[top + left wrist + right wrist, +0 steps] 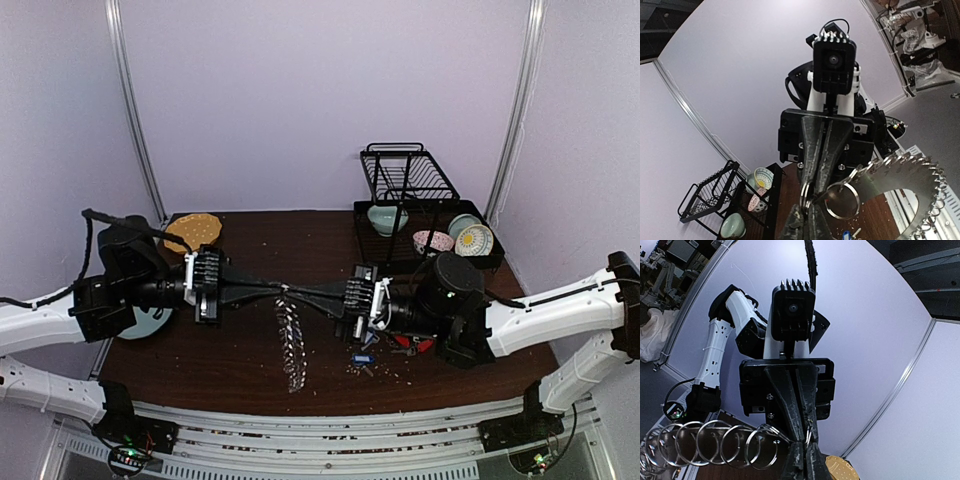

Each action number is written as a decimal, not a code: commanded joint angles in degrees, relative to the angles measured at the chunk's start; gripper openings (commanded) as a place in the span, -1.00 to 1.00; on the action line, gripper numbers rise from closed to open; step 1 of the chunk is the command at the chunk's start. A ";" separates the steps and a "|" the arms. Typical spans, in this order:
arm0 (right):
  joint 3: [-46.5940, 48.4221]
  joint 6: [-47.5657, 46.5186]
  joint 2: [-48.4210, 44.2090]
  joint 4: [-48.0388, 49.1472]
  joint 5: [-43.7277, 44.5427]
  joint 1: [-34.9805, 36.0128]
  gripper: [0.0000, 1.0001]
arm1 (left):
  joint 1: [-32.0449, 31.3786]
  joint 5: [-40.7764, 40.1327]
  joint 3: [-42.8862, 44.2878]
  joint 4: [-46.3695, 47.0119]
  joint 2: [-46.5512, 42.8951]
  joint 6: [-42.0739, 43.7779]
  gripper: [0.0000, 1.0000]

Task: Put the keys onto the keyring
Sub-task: Adjust the keyring to the key storage ring.

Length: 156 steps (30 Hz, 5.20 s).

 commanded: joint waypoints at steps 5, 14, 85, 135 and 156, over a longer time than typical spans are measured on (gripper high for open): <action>2.00 -1.46 0.01 -1.43 1.03 0.12 -1.00 | -0.86 -1.03 -0.44 3.78 -0.23 0.96 -1.00; 2.56 -4.18 -0.69 -6.52 2.99 0.04 -0.72 | -1.88 -8.37 -1.31 2.09 -1.27 5.90 -1.00; 5.87 4.45 7.52 17.07 -14.47 -2.24 -1.00 | -4.89 -6.56 -2.67 6.08 -4.13 2.73 -0.61; 8.55 -14.32 1.18 -7.50 4.74 2.93 -1.00 | -6.60 -15.05 -2.60 3.16 -2.66 7.17 -1.00; 2.15 -3.74 -4.13 2.73 -6.57 -2.29 -1.00 | -6.77 -7.10 -3.04 0.49 -7.00 9.66 -0.12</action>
